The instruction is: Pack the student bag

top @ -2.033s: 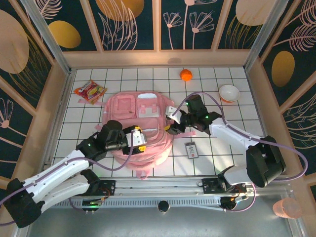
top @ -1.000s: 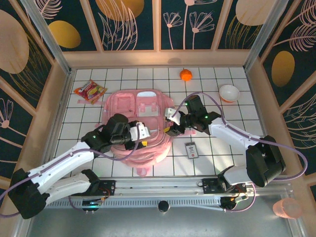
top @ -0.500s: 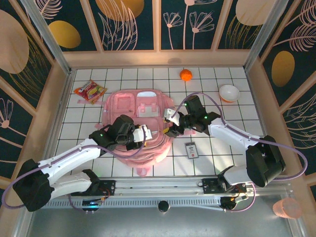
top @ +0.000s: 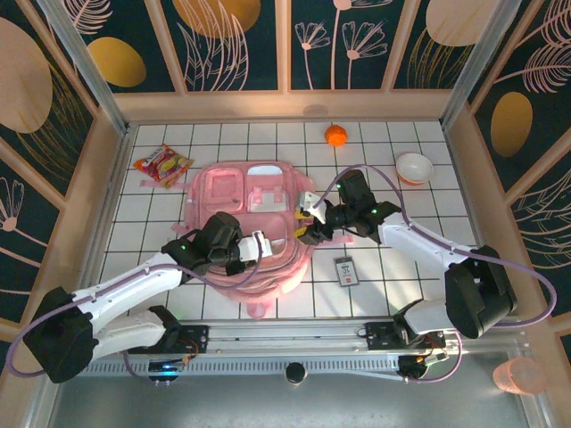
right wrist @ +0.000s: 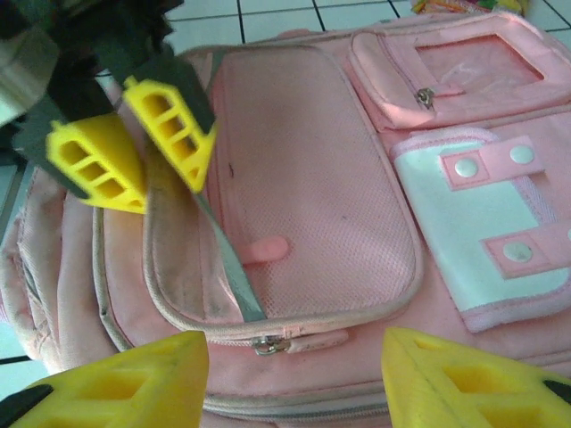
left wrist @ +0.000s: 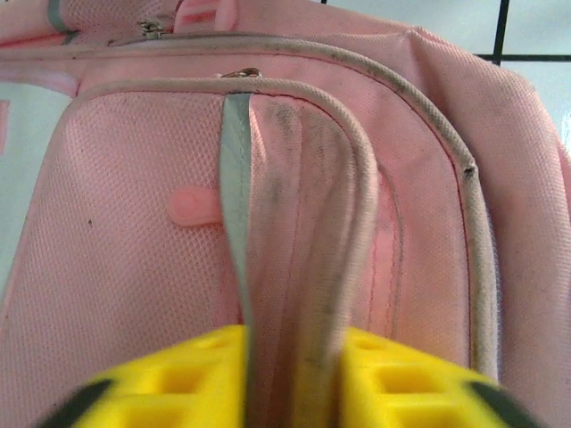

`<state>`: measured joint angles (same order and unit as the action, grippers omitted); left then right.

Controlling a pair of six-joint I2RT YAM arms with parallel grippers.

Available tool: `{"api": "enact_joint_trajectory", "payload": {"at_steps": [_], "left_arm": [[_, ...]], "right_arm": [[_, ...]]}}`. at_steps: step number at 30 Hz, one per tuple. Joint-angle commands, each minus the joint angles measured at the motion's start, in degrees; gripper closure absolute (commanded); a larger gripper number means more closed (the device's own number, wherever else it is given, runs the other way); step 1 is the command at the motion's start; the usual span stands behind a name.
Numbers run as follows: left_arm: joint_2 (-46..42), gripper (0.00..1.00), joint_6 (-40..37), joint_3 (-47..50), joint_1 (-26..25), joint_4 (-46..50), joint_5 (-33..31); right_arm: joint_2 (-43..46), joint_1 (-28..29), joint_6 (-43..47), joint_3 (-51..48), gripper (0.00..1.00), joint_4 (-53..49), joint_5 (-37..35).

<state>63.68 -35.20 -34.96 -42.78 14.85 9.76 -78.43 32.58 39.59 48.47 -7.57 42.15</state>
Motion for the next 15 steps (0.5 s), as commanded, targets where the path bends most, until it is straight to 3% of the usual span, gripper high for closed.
{"api": "enact_joint_trajectory", "payload": {"at_steps": [1,7,15], "left_arm": [[-1.0,0.97,0.2,0.1,1.1,-2.8,-0.7],[-13.4,1.0,6.0,5.6,6.7,-13.3,9.8],[-20.5,1.0,4.1,9.1,7.4,-16.5,10.5]], "right_arm": [[2.0,-0.9,-2.9,-2.6,0.46,4.8,3.0],[-0.1,-0.9,-0.9,-2.4,0.45,3.9,3.4],[-4.4,0.3,-0.6,0.1,0.44,6.4,5.6]]}}
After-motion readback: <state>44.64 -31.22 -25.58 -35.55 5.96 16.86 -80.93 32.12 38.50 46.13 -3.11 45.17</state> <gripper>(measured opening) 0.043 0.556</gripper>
